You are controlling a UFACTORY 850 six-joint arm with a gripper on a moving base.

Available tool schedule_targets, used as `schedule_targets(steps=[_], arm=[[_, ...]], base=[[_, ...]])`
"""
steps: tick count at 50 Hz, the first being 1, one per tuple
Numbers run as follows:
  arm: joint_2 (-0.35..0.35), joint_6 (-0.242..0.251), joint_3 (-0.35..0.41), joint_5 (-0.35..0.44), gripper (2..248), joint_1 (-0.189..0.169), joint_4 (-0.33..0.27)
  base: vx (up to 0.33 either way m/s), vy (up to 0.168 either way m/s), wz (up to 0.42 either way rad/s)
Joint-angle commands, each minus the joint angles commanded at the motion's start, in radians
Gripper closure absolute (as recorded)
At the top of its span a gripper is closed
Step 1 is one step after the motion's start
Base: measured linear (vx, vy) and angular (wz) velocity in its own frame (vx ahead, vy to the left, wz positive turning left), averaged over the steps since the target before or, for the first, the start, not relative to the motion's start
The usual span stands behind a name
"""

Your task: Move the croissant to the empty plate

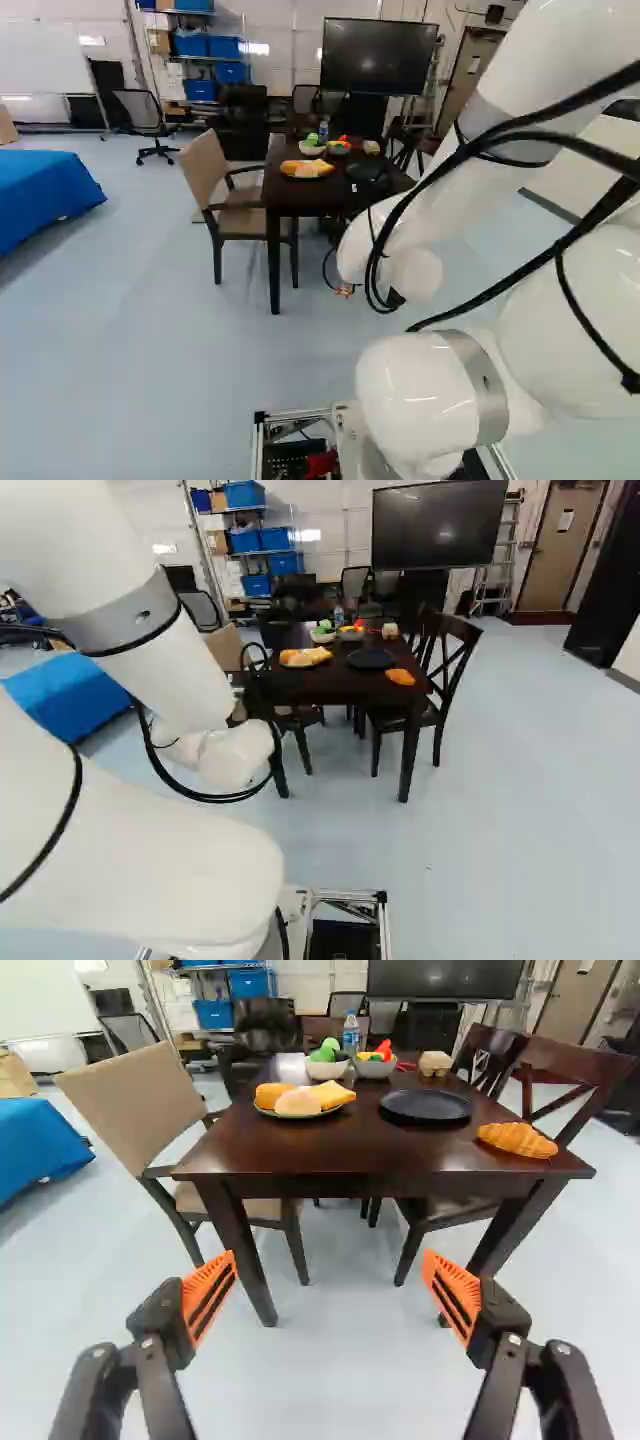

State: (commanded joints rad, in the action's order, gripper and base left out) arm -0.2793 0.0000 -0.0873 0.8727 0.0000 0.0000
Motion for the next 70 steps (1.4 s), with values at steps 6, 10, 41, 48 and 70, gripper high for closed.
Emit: schedule_targets(steps=[6, 10, 41, 48, 70], arm=[[0.0, 0.0, 0.0, 0.0, 3, 0.0, 0.0], [0.0, 0.0, 0.0, 0.0, 3, 0.0, 0.0], [0.0, 0.0, 0.0, 0.0, 3, 0.0, 0.0], [0.0, 0.0, 0.0, 0.0, 3, 0.0, 0.0], [0.0, 0.0, 0.0, 0.0, 3, 0.0, 0.0]], base=[[0.0, 0.0, 0.0], [0.0, 0.0, 0.0], [0.0, 0.0, 0.0], [0.0, 0.0, 0.0], [0.001, -0.001, -0.005]])
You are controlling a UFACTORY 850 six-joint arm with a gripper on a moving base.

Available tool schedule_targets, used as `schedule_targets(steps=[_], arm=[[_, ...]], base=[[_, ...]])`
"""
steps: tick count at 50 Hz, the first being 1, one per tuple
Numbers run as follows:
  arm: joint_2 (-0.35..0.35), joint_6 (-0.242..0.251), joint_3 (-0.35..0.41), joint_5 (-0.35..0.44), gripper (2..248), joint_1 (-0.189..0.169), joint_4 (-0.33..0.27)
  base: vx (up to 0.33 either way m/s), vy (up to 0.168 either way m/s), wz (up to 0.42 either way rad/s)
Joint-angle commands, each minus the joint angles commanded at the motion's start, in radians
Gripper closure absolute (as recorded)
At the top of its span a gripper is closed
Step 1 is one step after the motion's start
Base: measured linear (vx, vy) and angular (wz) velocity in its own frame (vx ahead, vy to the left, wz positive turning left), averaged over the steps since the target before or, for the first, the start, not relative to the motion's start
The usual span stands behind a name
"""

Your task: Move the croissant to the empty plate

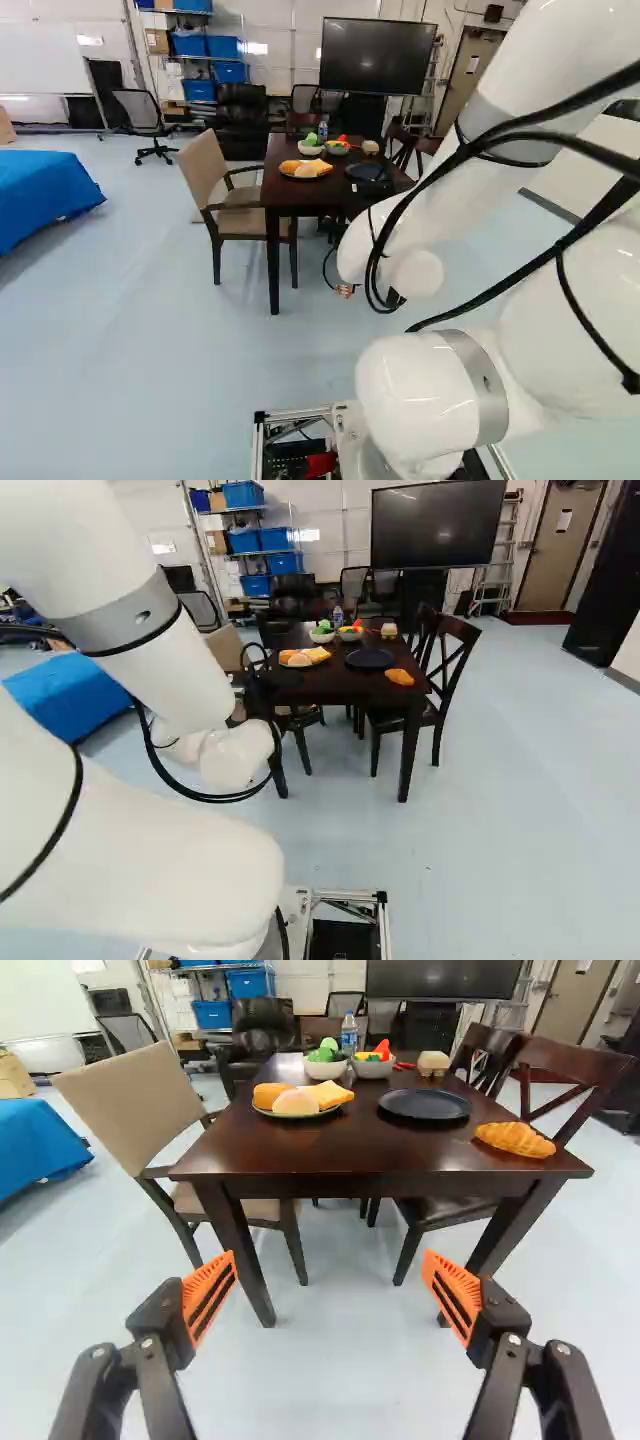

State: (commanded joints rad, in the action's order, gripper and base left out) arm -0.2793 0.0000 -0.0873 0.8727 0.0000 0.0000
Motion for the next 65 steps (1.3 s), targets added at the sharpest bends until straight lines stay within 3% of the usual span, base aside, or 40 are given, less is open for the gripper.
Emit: schedule_targets(steps=[16, 40, 65], arm=[[0.0, 0.0, 0.0, 0.0, 3, 0.0, 0.0], [0.0, 0.0, 0.0, 0.0, 3, 0.0, 0.0], [0.0, 0.0, 0.0, 0.0, 3, 0.0, 0.0]], base=[[0.025, -0.058, -0.153], [0.089, -0.146, -0.268], [0.095, -0.139, -0.021]])
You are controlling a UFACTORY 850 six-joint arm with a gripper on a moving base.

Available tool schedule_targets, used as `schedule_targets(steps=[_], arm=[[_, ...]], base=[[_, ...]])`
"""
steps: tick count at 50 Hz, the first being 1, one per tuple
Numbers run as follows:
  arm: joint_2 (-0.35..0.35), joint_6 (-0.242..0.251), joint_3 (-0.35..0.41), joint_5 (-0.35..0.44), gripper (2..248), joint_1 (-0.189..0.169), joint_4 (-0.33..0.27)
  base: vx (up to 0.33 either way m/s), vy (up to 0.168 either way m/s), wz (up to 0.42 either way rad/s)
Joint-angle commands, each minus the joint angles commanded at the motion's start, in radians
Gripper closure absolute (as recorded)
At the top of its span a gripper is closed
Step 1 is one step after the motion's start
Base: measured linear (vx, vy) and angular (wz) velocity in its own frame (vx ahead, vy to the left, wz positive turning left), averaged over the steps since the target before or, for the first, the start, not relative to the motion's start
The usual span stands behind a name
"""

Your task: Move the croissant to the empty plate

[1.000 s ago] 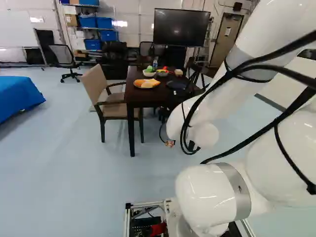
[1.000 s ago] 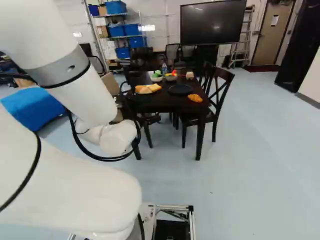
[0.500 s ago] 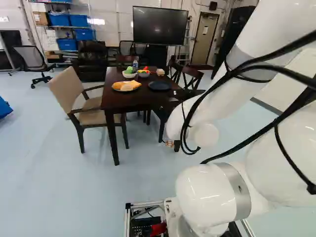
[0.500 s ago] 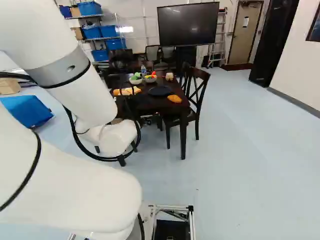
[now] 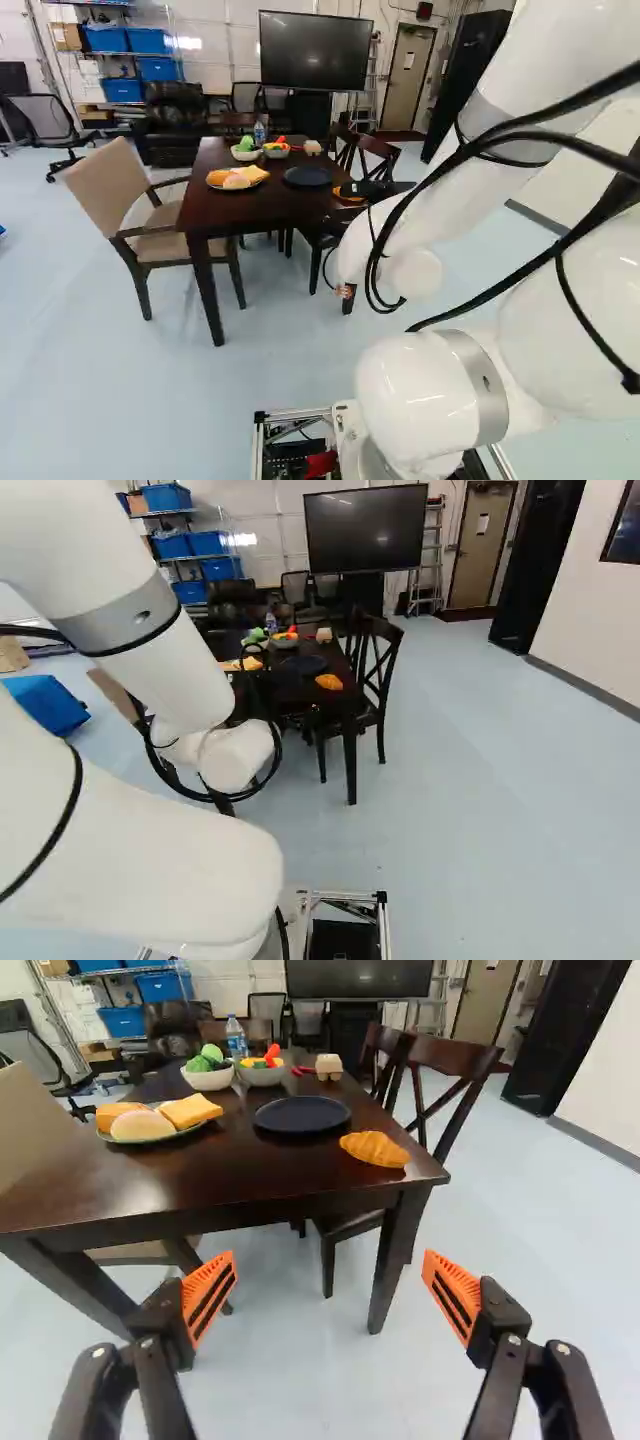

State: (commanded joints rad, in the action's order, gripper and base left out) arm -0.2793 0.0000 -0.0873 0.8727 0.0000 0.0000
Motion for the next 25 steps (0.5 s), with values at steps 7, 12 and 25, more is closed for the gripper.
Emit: schedule_targets(steps=[7, 12, 25], arm=[[0.0, 0.0, 0.0, 0.0, 3, 0.0, 0.0], [0.0, 0.0, 0.0, 0.0, 3, 0.0, 0.0], [0.0, 0.0, 0.0, 0.0, 3, 0.0, 0.0]], base=[[0.098, -0.148, 0.0], [0.094, -0.118, 0.051], [0.109, -0.072, 0.174]])
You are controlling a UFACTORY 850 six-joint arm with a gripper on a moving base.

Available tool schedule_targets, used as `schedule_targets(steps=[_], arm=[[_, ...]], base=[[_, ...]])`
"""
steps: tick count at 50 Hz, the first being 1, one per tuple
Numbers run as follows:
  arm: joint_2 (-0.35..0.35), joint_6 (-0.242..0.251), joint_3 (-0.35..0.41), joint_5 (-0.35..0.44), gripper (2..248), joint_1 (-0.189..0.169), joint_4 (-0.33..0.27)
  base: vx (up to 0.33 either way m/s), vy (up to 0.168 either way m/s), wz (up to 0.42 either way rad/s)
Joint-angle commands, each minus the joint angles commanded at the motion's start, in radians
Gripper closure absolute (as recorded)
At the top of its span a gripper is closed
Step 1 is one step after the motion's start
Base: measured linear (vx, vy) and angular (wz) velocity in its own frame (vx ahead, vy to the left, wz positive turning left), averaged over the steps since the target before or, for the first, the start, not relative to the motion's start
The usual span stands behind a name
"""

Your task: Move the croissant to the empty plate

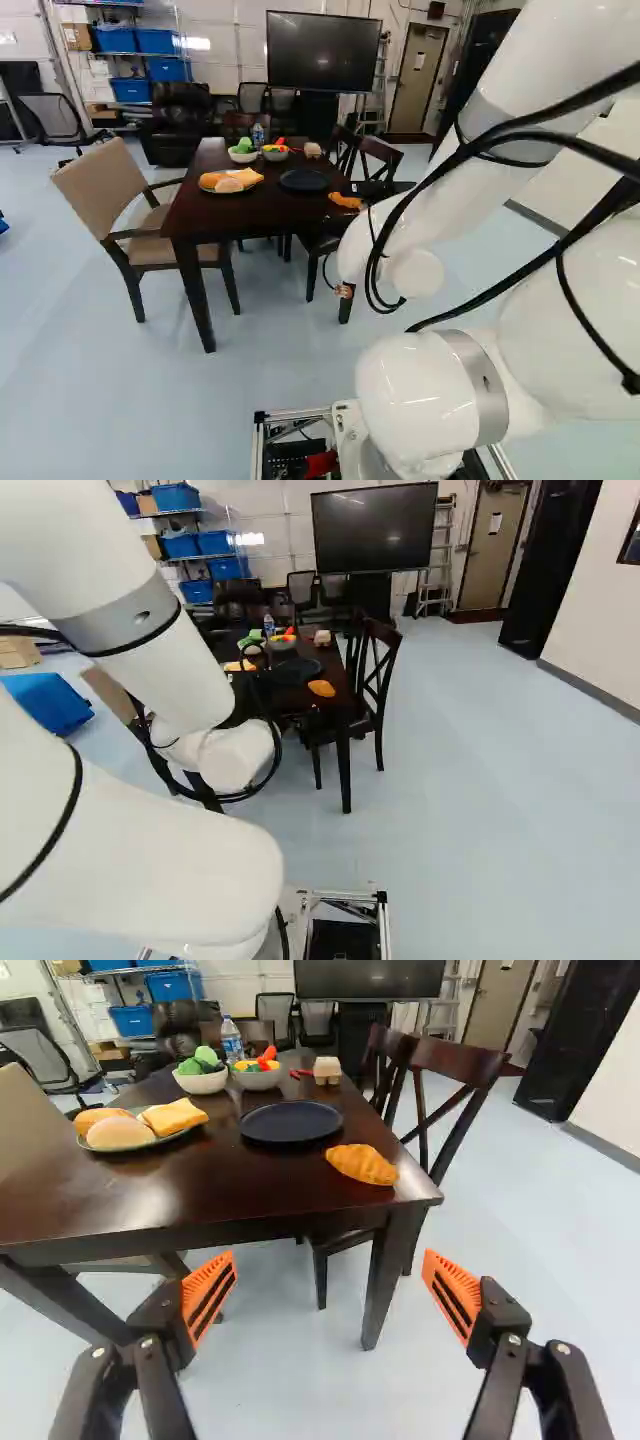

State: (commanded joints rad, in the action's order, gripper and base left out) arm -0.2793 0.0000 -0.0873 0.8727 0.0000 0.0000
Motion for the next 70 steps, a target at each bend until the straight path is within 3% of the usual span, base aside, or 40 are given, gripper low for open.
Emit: schedule_targets(steps=[30, 70], arm=[[0.0, 0.0, 0.0, 0.0, 3, 0.0, 0.0], [0.0, 0.0, 0.0, 0.0, 3, 0.0, 0.0]], base=[[0.108, -0.052, 0.207], [0.129, -0.092, 0.002]])
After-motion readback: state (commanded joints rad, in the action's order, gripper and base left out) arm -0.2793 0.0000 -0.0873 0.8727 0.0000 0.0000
